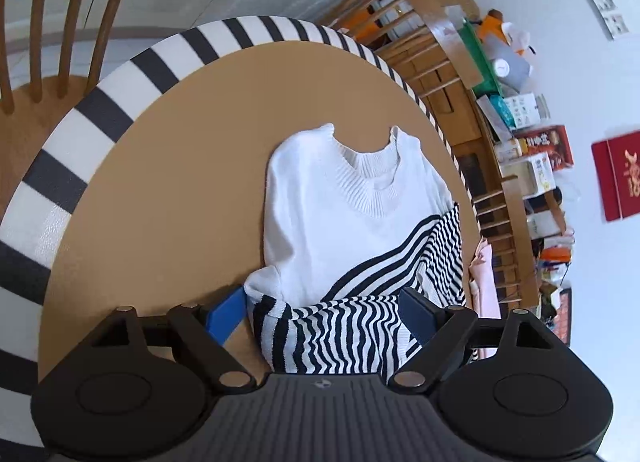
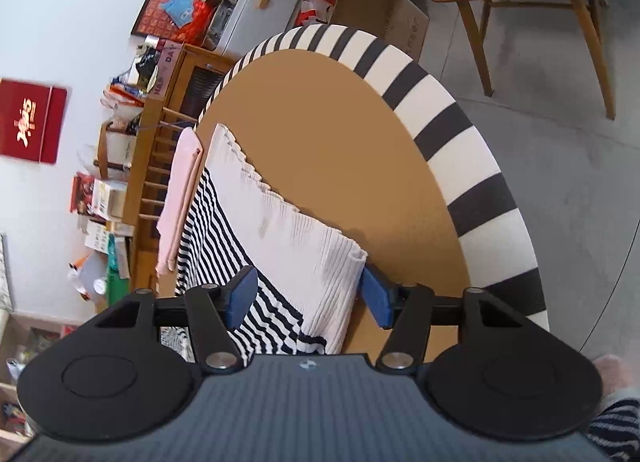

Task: Fold clothes
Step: 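Move both grippers to the white hem and close them on it, then lift the held hem with both grippers toward the collar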

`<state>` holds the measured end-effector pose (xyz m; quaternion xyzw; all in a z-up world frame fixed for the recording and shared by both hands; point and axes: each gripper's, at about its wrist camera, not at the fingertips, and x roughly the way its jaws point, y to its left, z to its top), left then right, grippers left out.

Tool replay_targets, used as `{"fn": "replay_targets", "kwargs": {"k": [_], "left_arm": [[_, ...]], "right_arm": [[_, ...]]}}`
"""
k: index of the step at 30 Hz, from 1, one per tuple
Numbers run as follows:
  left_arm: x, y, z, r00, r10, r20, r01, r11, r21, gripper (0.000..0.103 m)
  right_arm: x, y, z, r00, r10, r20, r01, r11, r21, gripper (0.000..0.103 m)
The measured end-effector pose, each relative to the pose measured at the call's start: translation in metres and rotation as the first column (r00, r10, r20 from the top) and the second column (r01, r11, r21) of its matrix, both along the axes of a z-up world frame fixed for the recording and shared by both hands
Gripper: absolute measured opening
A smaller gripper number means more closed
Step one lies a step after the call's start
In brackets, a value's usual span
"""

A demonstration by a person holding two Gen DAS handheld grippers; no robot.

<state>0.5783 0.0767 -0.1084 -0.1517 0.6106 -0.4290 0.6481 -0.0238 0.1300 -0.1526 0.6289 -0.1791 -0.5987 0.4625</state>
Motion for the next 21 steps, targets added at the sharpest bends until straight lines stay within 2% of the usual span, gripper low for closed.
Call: {"fn": "replay_targets", "kwargs": {"k": [3, 5, 6, 8, 9, 10, 11, 12, 13, 14, 16, 18, 21], "left_arm": [[0.005, 0.000, -0.003, 0.999, 0.002, -0.044, -0.002, 1.000, -0.013, 0.085], [0.008, -0.001, -0.007, 0.996, 0.002, -0.084, -0.004, 1.000, -0.026, 0.085], [0.008, -0.002, -0.007, 0.996, 0.003, -0.087, -0.005, 1.000, -0.027, 0.085], [0.006, -0.004, -0.006, 0.997, -0.004, -0.071, 0.003, 1.000, -0.022, 0.082], [0.005, -0.004, -0.008, 0.997, -0.012, -0.072, 0.011, 1.000, -0.016, 0.071], [0.004, -0.004, -0.011, 0.996, -0.023, -0.083, 0.022, 1.000, -0.009, 0.062], [0.003, -0.003, -0.015, 0.994, -0.025, -0.102, 0.025, 1.000, 0.001, 0.042], [0.004, -0.001, -0.021, 0.992, -0.019, -0.128, 0.021, 1.000, 0.013, 0.023], [0.004, 0.001, -0.026, 0.989, -0.010, -0.145, 0.013, 1.000, 0.021, 0.016], [0.004, 0.003, -0.030, 0.988, 0.002, -0.154, 0.002, 1.000, 0.025, 0.012], [0.004, 0.004, -0.031, 0.990, -0.003, -0.141, 0.005, 1.000, 0.020, 0.010], [0.004, 0.004, -0.029, 0.995, -0.005, -0.105, 0.008, 1.000, 0.023, 0.008], [0.007, 0.005, -0.027, 0.996, 0.011, -0.090, -0.008, 1.000, 0.026, 0.007]], "right_arm": [[0.001, 0.001, 0.001, 1.000, -0.007, -0.003, 0.007, 1.000, 0.001, 0.056], [0.001, 0.000, -0.003, 0.999, -0.002, 0.036, 0.002, 1.000, -0.001, 0.055], [0.002, 0.000, -0.004, 0.999, 0.000, 0.050, 0.000, 1.000, -0.002, 0.053], [0.005, -0.001, -0.002, 1.000, 0.008, 0.022, -0.009, 1.000, 0.003, 0.051], [0.006, -0.001, -0.001, 1.000, 0.013, 0.005, -0.014, 1.000, 0.009, 0.049], [0.007, -0.001, 0.000, 1.000, 0.016, -0.008, -0.016, 1.000, 0.017, 0.044], [0.007, -0.001, 0.000, 1.000, 0.019, -0.021, -0.018, 1.000, 0.025, 0.038], [0.006, 0.000, -0.003, 1.000, 0.011, -0.015, -0.010, 0.999, 0.036, 0.022], [0.004, 0.002, -0.007, 1.000, -0.003, 0.002, 0.003, 0.999, 0.049, 0.007], [0.002, 0.004, -0.011, 1.000, -0.017, 0.018, 0.016, 0.998, 0.062, 0.003], [-0.002, 0.008, -0.017, 0.997, -0.039, 0.066, 0.035, 0.998, 0.058, 0.002], [-0.001, 0.007, -0.017, 0.998, -0.034, 0.053, 0.031, 0.998, 0.055, 0.003], [0.003, 0.007, -0.015, 0.999, -0.037, 0.037, 0.034, 0.998, 0.056, 0.003]]}}
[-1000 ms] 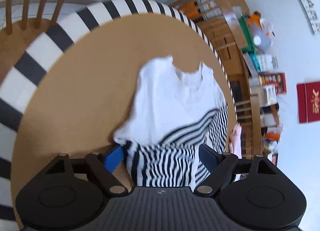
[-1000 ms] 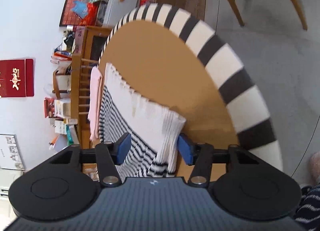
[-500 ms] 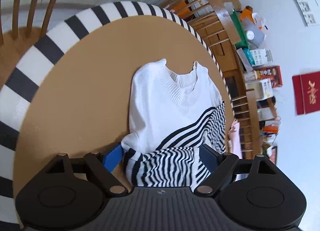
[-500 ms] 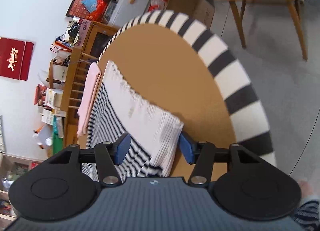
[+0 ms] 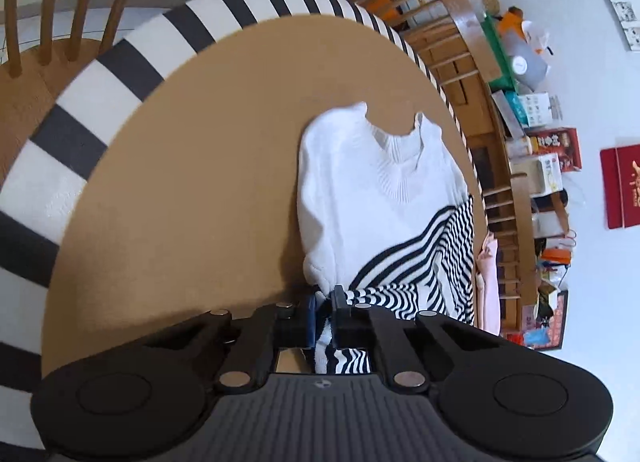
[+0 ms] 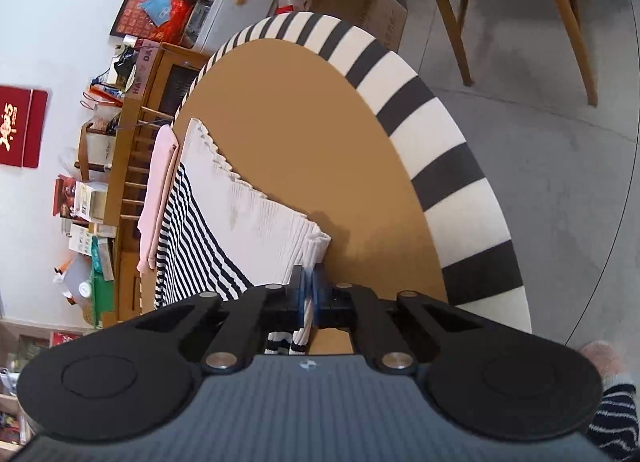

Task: Fold clothes
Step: 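Lift the held hem with both grippers toward the collar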

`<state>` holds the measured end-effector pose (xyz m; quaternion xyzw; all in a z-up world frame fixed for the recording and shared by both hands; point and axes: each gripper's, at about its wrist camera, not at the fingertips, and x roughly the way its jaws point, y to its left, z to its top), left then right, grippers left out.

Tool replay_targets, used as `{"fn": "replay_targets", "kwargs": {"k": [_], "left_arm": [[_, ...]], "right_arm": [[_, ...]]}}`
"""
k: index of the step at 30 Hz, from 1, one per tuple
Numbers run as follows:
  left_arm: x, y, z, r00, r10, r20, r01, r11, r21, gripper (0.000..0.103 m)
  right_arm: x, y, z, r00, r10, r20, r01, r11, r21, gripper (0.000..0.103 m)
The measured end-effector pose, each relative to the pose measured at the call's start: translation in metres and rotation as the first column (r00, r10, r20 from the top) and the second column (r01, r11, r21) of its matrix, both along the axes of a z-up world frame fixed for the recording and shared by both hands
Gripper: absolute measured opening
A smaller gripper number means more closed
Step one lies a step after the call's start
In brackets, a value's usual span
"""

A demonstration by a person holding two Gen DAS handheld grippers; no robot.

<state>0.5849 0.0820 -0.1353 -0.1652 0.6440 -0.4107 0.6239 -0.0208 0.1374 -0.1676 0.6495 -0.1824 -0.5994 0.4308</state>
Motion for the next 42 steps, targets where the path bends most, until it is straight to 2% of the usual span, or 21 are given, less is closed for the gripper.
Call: {"fn": "replay_targets", "kwargs": {"k": [3, 10, 14, 23, 28, 31, 34, 38, 42], "left_arm": [[0.002, 0.003, 0.003, 1.000, -0.005, 0.016, 0.005, 1.000, 0.007, 0.007], [0.013, 0.020, 0.013, 0.999, -0.015, 0.034, 0.014, 1.000, 0.026, 0.007], [0.020, 0.036, 0.022, 0.998, -0.030, 0.049, 0.029, 0.999, 0.028, 0.007], [0.038, 0.089, 0.047, 0.999, -0.047, 0.020, 0.045, 0.996, 0.081, 0.007], [0.045, 0.103, 0.065, 0.999, -0.024, -0.039, 0.027, 0.997, 0.076, 0.007], [0.044, 0.090, 0.078, 0.997, -0.027, -0.067, 0.030, 0.999, 0.036, 0.007], [0.040, 0.057, 0.092, 0.995, -0.062, -0.075, 0.061, 0.998, -0.014, 0.007], [0.032, -0.010, 0.104, 0.991, -0.123, -0.056, 0.120, 0.992, -0.047, 0.007], [0.021, -0.092, 0.112, 0.986, -0.165, -0.012, 0.164, 0.986, -0.034, 0.007]], "right_arm": [[-0.001, 0.005, -0.001, 1.000, -0.024, 0.016, 0.024, 1.000, 0.003, 0.003], [0.000, 0.022, 0.019, 0.997, 0.005, -0.073, -0.005, 1.000, 0.003, 0.003], [0.005, 0.033, 0.031, 0.995, 0.056, -0.085, -0.055, 0.998, 0.023, 0.002], [0.009, 0.080, 0.053, 0.995, 0.075, -0.060, -0.070, 0.994, 0.082, 0.002], [0.015, 0.094, 0.064, 0.999, 0.041, 0.022, -0.043, 0.993, 0.106, 0.003], [0.016, 0.085, 0.074, 0.999, 0.009, 0.050, -0.013, 0.997, 0.081, 0.003], [0.016, 0.057, 0.088, 0.998, 0.006, 0.066, -0.007, 1.000, 0.022, 0.003], [0.013, -0.002, 0.101, 0.999, 0.020, 0.048, -0.019, 0.999, -0.028, 0.003], [0.003, -0.069, 0.108, 0.999, 0.042, 0.015, -0.041, 0.999, -0.027, 0.003]]}}
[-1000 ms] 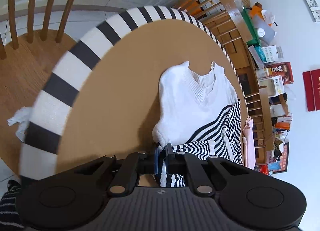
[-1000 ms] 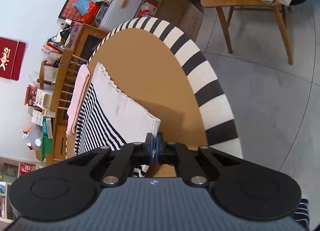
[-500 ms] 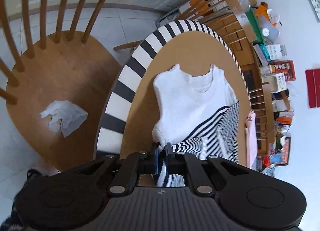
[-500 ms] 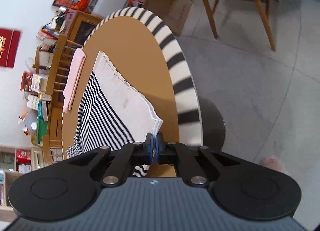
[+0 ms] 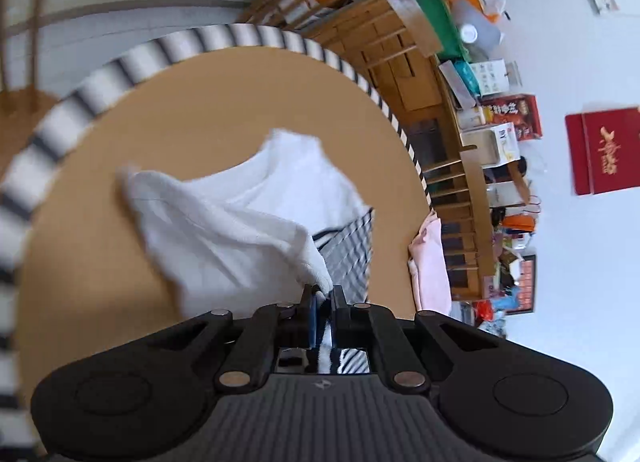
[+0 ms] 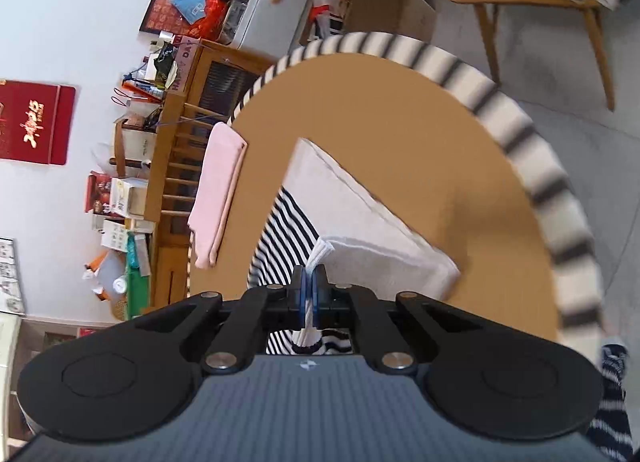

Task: Fold clothes
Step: 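Lift the held hem with both grippers toward the collar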

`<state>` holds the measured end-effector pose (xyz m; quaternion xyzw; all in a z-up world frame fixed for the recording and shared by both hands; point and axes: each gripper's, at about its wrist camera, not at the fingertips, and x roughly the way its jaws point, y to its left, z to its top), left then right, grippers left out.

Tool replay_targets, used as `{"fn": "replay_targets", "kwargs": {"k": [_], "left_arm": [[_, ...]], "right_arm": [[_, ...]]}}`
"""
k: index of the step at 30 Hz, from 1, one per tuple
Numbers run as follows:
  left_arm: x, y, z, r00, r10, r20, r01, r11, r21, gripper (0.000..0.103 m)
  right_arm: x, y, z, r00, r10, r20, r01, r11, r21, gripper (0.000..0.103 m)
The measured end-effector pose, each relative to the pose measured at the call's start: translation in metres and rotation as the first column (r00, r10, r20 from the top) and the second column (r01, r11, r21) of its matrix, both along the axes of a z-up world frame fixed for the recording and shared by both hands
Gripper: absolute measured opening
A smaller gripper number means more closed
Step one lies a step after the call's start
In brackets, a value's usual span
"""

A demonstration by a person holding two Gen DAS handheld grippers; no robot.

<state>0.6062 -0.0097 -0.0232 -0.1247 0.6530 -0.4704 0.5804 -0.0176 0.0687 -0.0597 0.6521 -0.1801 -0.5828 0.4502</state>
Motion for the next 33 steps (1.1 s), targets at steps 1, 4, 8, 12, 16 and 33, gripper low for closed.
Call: {"fn": "replay_targets", "kwargs": {"k": [1, 4, 8, 12, 16, 33], "left_arm": [[-0.003, -0.022, 0.000, 1.000, -0.014, 0.017, 0.014, 1.000, -0.001, 0.007], [-0.015, -0.083, -0.006, 0.997, -0.029, 0.071, 0.028, 0.999, 0.016, 0.007], [-0.031, -0.145, -0.026, 0.993, -0.032, 0.114, 0.024, 0.997, 0.069, 0.007], [-0.038, -0.179, -0.049, 0.993, 0.011, 0.120, -0.025, 0.993, 0.120, 0.007], [-0.038, -0.173, -0.047, 0.997, 0.041, 0.072, -0.047, 0.995, 0.089, 0.007], [-0.033, -0.218, -0.086, 0.993, 0.122, 0.007, -0.122, 0.991, 0.049, 0.007]], "right_arm": [[-0.004, -0.016, 0.001, 1.000, 0.003, -0.008, -0.003, 1.000, 0.005, 0.003], [-0.014, -0.067, -0.002, 0.999, 0.017, -0.038, -0.016, 0.999, 0.028, 0.003], [-0.022, -0.128, -0.017, 0.997, 0.045, -0.064, -0.040, 0.996, 0.074, 0.003], [-0.024, -0.174, -0.039, 0.996, 0.051, -0.075, -0.040, 0.990, 0.133, 0.003], [-0.022, -0.185, -0.038, 0.996, 0.064, -0.067, -0.055, 0.991, 0.120, 0.003], [-0.027, -0.206, -0.071, 0.999, 0.009, -0.050, 0.001, 0.983, 0.183, 0.003]]}}
